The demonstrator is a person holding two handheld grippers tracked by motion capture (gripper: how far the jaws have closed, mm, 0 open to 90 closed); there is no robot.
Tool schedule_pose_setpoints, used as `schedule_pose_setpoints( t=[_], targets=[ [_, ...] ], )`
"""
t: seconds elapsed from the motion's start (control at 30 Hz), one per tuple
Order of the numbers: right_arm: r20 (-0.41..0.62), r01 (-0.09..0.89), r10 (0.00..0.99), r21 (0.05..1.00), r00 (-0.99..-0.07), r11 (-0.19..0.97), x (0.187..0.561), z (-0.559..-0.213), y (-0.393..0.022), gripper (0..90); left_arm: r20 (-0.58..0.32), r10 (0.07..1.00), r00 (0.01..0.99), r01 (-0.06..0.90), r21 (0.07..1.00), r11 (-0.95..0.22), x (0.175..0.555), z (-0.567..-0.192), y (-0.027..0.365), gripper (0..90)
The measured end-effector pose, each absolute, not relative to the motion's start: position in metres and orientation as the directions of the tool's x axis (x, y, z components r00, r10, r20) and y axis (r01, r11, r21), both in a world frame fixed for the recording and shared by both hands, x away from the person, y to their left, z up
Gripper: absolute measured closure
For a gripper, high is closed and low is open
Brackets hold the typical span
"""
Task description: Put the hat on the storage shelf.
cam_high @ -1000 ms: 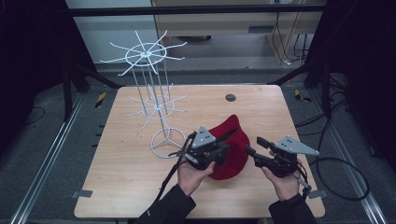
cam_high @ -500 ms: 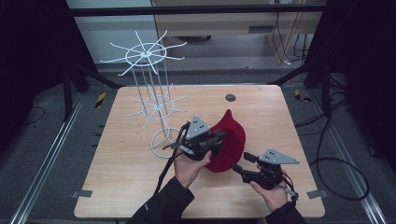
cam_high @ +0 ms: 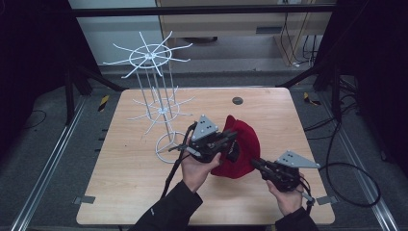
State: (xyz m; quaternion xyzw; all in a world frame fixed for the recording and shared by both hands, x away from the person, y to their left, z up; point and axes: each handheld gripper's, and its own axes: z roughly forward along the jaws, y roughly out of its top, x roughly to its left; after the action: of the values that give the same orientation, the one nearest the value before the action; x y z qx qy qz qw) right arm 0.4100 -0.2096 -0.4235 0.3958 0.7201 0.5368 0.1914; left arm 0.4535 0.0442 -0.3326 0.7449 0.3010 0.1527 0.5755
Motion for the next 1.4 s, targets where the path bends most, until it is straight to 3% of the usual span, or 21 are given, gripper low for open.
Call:
schedule_pose_setpoints(
  t=[0.27,0.53,0.9,1.4],
  targets=[
    [0.054,0.293,0.808,0.944,-0.587,0.149,0.392,-0.387,-0.228,81.7,-0.134,0.633,0.762,0.279,0.951,-0.134,0.448,-0.338,0.052,83.8],
    [0.029,0.310,0.791,0.928,-0.611,0.205,0.397,-0.369,-0.216,81.4,-0.145,0.660,0.737,0.347,0.920,-0.184,0.437,-0.376,0.072,83.7],
    [-0.046,0.304,0.693,0.876,-0.720,0.374,0.408,-0.361,-0.159,80.1,-0.098,0.704,0.703,0.390,0.882,-0.266,0.425,-0.406,0.109,83.6],
    [-0.062,0.311,0.560,0.780,-0.826,0.544,0.423,-0.394,-0.069,78.8,-0.081,0.777,0.624,0.497,0.809,-0.315,0.421,-0.451,0.169,83.6]
  ],
)
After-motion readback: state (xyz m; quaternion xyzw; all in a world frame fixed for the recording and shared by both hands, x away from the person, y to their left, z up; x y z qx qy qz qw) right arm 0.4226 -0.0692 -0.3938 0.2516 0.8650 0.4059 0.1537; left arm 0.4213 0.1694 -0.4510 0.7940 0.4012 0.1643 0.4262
